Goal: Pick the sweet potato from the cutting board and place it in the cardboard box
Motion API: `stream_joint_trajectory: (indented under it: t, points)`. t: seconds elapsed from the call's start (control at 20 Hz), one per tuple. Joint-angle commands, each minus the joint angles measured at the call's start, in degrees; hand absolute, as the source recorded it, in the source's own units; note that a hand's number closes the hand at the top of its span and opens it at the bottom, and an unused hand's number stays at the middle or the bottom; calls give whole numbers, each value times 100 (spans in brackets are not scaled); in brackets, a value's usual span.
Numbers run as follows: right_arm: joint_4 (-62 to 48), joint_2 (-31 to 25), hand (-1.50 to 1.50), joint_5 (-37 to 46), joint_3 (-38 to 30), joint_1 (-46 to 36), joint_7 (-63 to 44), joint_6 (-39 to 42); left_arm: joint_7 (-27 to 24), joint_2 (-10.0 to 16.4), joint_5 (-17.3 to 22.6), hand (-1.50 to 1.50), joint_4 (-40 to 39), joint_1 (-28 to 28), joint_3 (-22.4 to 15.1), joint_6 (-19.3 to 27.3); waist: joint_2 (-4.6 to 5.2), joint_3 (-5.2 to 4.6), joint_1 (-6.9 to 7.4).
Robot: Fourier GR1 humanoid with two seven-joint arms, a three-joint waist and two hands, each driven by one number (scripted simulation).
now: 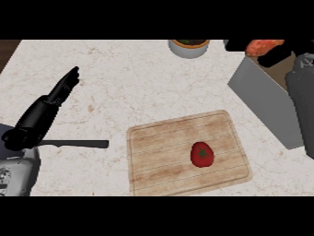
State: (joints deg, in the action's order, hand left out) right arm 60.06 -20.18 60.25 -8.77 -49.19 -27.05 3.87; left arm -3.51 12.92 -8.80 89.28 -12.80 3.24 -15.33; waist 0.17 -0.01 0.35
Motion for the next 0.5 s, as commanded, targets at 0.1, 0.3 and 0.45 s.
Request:
stream_joint_trajectory:
  t: [0.1,0.3,0.45]
  points:
    - [-1067,-731,150,-516,-441,157,827,840,26,-72,-74,0,-298,-288,19,94,29,4,-3]
    - [-1559,-982,150,-534,-344,158,1127,1428,173,-167,-39,0,140,-28,-96,62,2,4,43]
    - [-1654,-1147,150,-622,-435,214,1049,1776,107,40,17,0,158,100,62,-80,-16,1,12]
